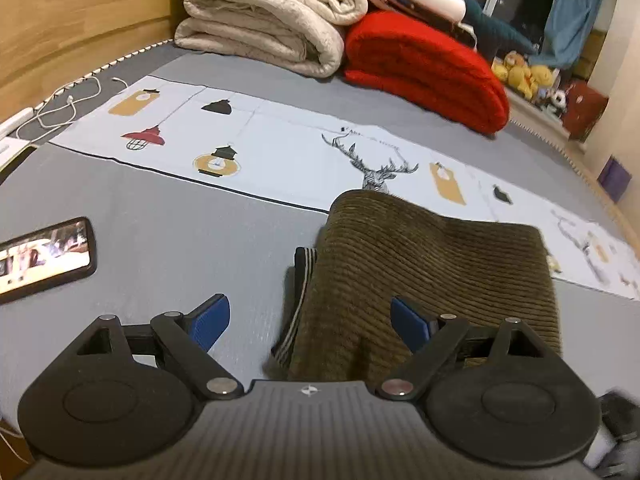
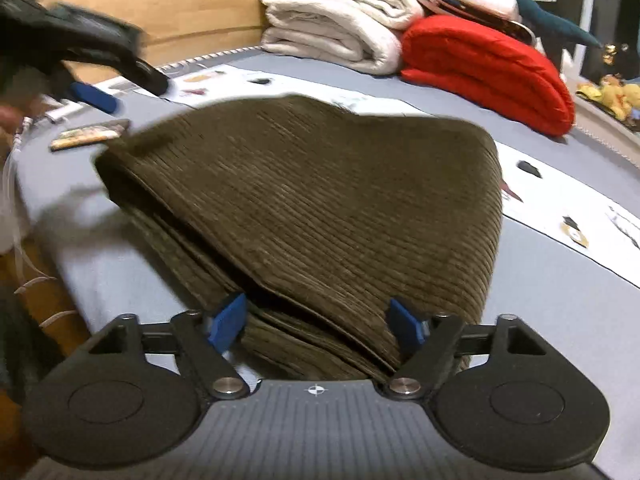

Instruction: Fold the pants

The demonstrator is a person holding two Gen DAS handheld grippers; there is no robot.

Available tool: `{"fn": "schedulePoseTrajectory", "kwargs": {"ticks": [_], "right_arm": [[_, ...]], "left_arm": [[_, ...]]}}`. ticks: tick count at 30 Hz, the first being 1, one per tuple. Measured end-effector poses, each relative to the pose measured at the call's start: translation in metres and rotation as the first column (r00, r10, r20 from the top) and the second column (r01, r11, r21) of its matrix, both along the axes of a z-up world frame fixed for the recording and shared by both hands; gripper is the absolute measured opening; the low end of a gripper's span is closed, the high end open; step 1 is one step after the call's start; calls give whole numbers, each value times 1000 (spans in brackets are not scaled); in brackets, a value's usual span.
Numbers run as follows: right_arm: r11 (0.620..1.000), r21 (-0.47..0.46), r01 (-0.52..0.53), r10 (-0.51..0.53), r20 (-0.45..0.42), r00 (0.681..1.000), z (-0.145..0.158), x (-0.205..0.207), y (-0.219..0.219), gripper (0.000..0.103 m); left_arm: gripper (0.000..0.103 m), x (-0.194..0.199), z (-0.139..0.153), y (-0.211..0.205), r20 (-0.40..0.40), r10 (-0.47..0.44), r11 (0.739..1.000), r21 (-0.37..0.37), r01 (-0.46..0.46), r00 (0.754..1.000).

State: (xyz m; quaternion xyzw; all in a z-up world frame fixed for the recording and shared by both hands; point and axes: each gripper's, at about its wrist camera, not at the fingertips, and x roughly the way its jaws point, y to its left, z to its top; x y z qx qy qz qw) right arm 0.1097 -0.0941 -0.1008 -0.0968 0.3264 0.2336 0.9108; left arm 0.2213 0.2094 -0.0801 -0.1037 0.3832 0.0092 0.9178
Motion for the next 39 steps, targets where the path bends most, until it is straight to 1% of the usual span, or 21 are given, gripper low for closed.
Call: {"fn": "schedulePoseTrajectory", "kwargs": {"ticks": [3, 5, 6, 8, 9, 10, 11, 12, 14, 16, 17, 18, 20, 22, 23, 25, 28, 29, 30, 35, 39], "right_arm": [[999, 29, 36, -37, 56, 998, 23, 17, -5, 77], [997, 17, 80, -81, 81, 993, 26, 38, -10, 77], [993, 20, 115, -117, 78, 990, 23, 53, -16, 77], [981, 8, 195, -195, 21, 981, 3, 86, -28, 76], [974, -34, 226, -227, -48, 973, -16, 104, -33, 75], [971, -43, 236, -240, -122, 963, -35, 119, -39, 78], [965, 12, 263, -259, -134, 956, -41, 122, -46, 82], [960, 36, 277, -269, -148, 952, -38, 124, -50, 82], [954, 58, 295, -284, -150, 947, -27, 120, -55, 80], [932, 151, 330, -300, -187, 935, -19, 107, -73, 79], [916, 199, 348, -303, -222, 927, -19, 101, -83, 81], [896, 238, 374, -313, -260, 914, -20, 95, -94, 84], [861, 280, 425, -322, -348, 880, -30, 83, -113, 85], [834, 330, 443, -282, -436, 855, -46, 79, -123, 85], [825, 347, 446, -269, -452, 850, -51, 77, -126, 85], [827, 367, 425, -246, -444, 861, -52, 82, -123, 92], [838, 405, 365, -165, -449, 878, -56, 92, -113, 94], [845, 404, 350, -158, -437, 885, -55, 91, -109, 97], [855, 403, 327, -144, -422, 895, -55, 91, -104, 98], [910, 329, 253, -127, -360, 924, -52, 84, -84, 102], [917, 315, 246, -132, -344, 930, -53, 82, -81, 103]], "left_arm": [[91, 16, -16, 0, -20, 6, 1000, 4, -6, 1000], [91, 22, -26, 3, -43, 2, 1000, -5, -2, 999], [91, 24, -29, 6, -53, -1, 1000, -6, 1, 999], [92, 29, -36, 14, -68, -16, 999, -34, 13, 998], [95, 31, -39, 17, -77, -20, 998, -55, 16, 997], [99, 33, -42, 20, -86, -16, 998, -66, 10, 996], [101, 34, -43, 20, -88, -7, 998, -57, 2, 996], [102, 35, -44, 20, -88, -12, 999, -45, 8, 996], [102, 38, -43, 18, -85, -22, 999, -40, 19, 996], [102, 43, -42, 15, -94, -34, 998, -59, 29, 995], [102, 46, -42, 13, -103, -42, 997, -70, 35, 994], [102, 49, -43, 10, -111, -48, 996, -78, 40, 993], [102, 52, -44, 4, -121, -69, 994, -88, 59, 990], [103, 55, -50, -3, -151, -96, 993, -89, 83, 984], [103, 57, -55, -7, -172, -107, 992, -84, 93, 979], [103, 57, -59, -11, -186, -109, 992, -84, 94, 976], [103, 58, -61, -10, -194, -110, 991, -98, 92, 975], [103, 58, -62, -10, -195, -108, 991, -102, 89, 975], [103, 58, -63, -9, -196, -106, 991, -105, 87, 975], [103, 59, -65, -8, -200, -108, 990, -114, 86, 974], [103, 59, -67, -7, -215, -99, 988, -142, 69, 971]]}}
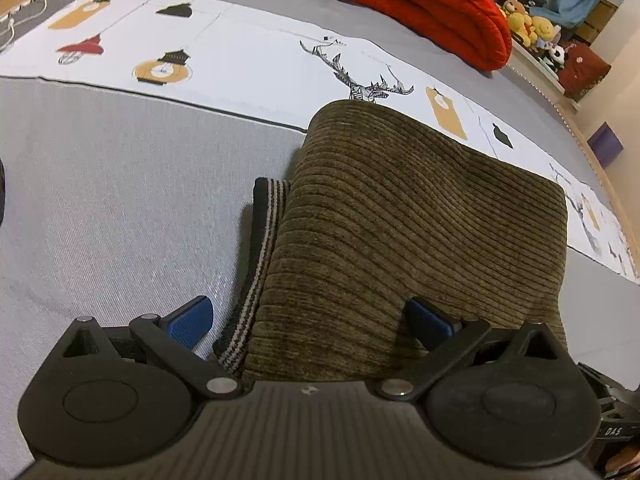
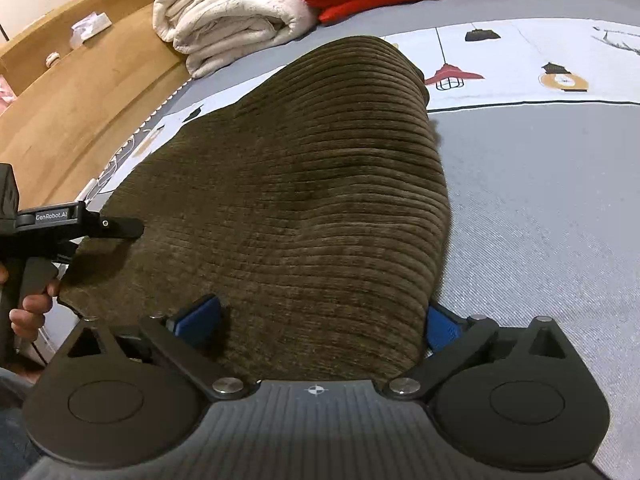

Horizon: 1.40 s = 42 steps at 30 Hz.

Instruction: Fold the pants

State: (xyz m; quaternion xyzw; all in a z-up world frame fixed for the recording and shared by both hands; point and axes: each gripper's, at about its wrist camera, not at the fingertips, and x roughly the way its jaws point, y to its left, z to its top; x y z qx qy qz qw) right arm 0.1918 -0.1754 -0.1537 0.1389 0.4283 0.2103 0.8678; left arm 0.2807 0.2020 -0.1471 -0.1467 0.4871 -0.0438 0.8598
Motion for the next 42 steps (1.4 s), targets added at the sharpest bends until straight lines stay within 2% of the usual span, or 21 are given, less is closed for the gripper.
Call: {"fn": "schedulePoseTrajectory", "kwargs": {"ticks": [12, 17, 23, 25, 27, 28, 30, 32, 35, 42], "right_arm": [[1000, 21, 17, -17, 6, 1000, -5, 7, 4, 103], [1000, 25, 14, -14, 10, 1000, -4, 9, 7, 102], [1000, 23, 15, -16, 18, 1000, -4, 8, 8, 102], [1000, 9, 30, -30, 38, 999, -4, 6, 9, 97], [999, -6, 49, -48, 59, 997, -3, 6, 8, 70], [998, 6, 58, -58, 53, 997, -2, 7, 7, 67], [997, 28, 77, -79, 45, 996, -1, 9, 4, 50], [997, 17, 71, -72, 60, 996, 4, 11, 4, 44], [997, -8, 70, -69, 94, 993, 14, 14, 8, 40], [1000, -27, 4, 2, 217, 976, 45, 31, 5, 38]], "left_arm": [[103, 0, -2, 0, -14, 15, 1000, -13, -15, 1000], [103, -2, 0, -3, 2, 11, 1000, 11, -11, 1000], [103, -2, 0, -2, -8, 19, 1000, -8, -19, 1000], [103, -2, 0, -2, -6, 17, 1000, -5, -17, 1000], [96, -1, 1, -3, -3, 8, 1000, -17, -8, 1000], [94, -1, 1, -3, -2, 7, 1000, -24, -7, 1000], [85, -2, 3, -4, 14, -1, 1000, -26, 2, 1000], [77, -4, 8, -8, 35, -17, 1000, -11, 17, 999], [70, -5, 13, -13, 46, -8, 1000, -6, 8, 999], [69, 0, 16, -26, 55, 41, 999, -12, -40, 998]]}}
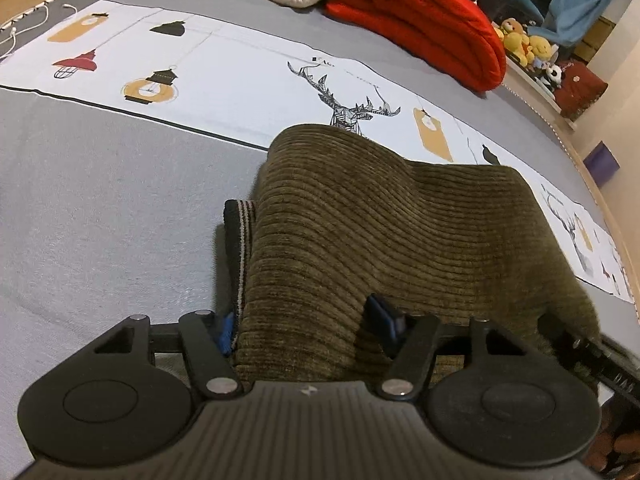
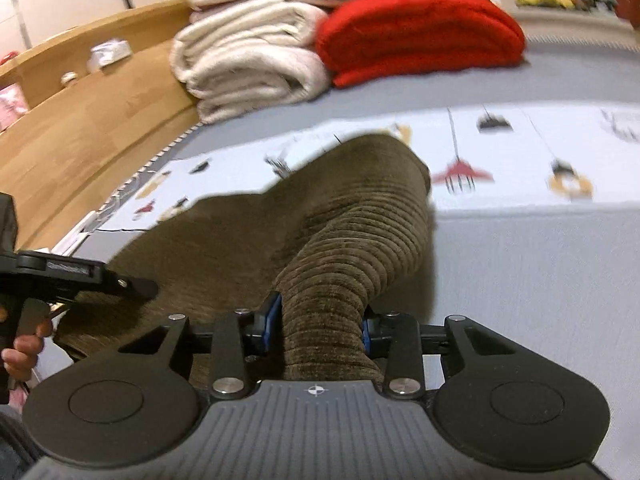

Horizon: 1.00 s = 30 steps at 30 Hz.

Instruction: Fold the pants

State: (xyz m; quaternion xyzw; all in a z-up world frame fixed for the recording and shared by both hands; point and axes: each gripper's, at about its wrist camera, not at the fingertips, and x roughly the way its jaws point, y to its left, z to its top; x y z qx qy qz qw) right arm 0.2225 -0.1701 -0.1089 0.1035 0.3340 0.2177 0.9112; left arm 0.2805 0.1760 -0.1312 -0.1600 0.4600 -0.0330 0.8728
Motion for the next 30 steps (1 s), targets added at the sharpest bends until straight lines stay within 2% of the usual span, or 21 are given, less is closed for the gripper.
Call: {"fn": "schedulePoseTrajectory", "kwargs": {"ticks": [4, 8, 16, 21, 26, 30], "right_arm": [[1000, -17, -3, 3, 1, 1000, 9, 16, -7, 38], [1000, -17, 21, -21, 19, 1000, 16, 22, -27, 37], [989, -6, 145, -145, 32, 989, 23, 35, -99, 33], [971, 34, 235, -235, -19, 972, 9, 36, -157, 33], [957, 31, 290, -289, -25, 957, -6, 32, -200, 33], [940, 12, 341, -339, -73, 938, -21, 35, -235, 33]], "left_arm": [[68, 9, 2, -16, 0, 6, 1000, 0, -6, 1000], [65, 25, 5, -44, 1, -26, 1000, -3, 26, 1000], [61, 58, 10, -132, 16, -118, 993, -16, 118, 993], [61, 71, 5, -188, 33, -170, 985, 6, 170, 985], [61, 78, 2, -234, 47, -224, 974, 12, 224, 973], [61, 83, -2, -257, 61, -276, 961, 3, 277, 959]]}}
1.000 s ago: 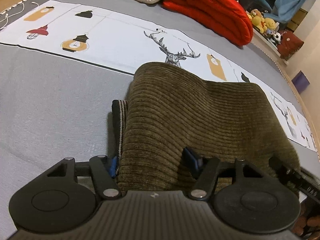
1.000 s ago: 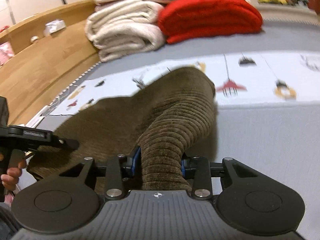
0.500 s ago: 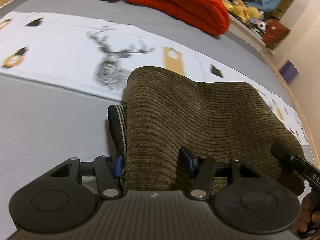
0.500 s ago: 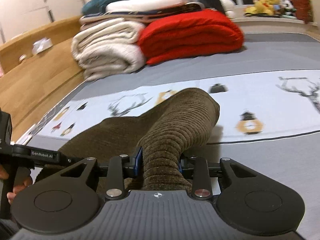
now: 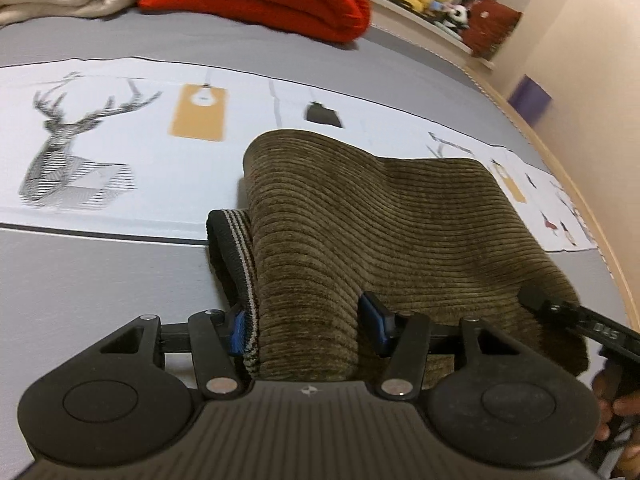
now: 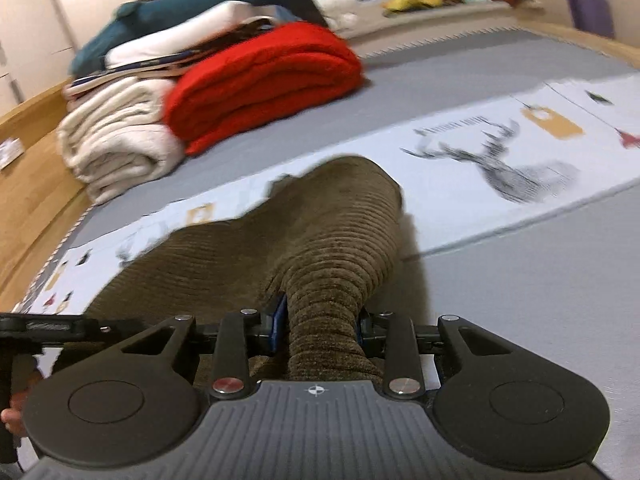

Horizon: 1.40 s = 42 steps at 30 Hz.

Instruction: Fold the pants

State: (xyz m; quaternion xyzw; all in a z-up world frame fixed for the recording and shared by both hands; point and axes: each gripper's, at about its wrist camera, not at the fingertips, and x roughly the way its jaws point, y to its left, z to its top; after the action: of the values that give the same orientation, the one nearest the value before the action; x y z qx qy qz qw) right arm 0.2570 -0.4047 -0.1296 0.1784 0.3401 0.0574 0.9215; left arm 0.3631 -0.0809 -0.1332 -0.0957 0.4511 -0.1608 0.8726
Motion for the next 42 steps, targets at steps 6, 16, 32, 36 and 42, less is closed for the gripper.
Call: {"fn": "schedulePoseTrajectory", "kwargs": {"ticks": [6, 16, 32, 36, 42], "right_arm": [[1000, -20, -5, 4, -51, 999, -13, 8, -8, 34], [976, -217, 19, -42, -103, 994, 3, -5, 5, 62], [935, -320, -153, 108, -154, 982, -8, -41, 30, 73], [901, -405, -153, 114, -119, 986, -6, -44, 46, 75], [927, -369, -68, 85, 28, 996, 26, -71, 57, 79]], "left_arm": [[63, 1, -6, -4, 10, -15, 1000, 14, 15, 1000], [88, -23, 4, 0, 67, -49, 983, 182, 36, 997], [97, -54, -4, 11, 112, -52, 967, 254, 22, 992], [97, -58, 5, 12, 107, -66, 975, 219, 41, 992], [103, -93, 43, 17, 222, -72, 984, 177, 33, 972]]}}
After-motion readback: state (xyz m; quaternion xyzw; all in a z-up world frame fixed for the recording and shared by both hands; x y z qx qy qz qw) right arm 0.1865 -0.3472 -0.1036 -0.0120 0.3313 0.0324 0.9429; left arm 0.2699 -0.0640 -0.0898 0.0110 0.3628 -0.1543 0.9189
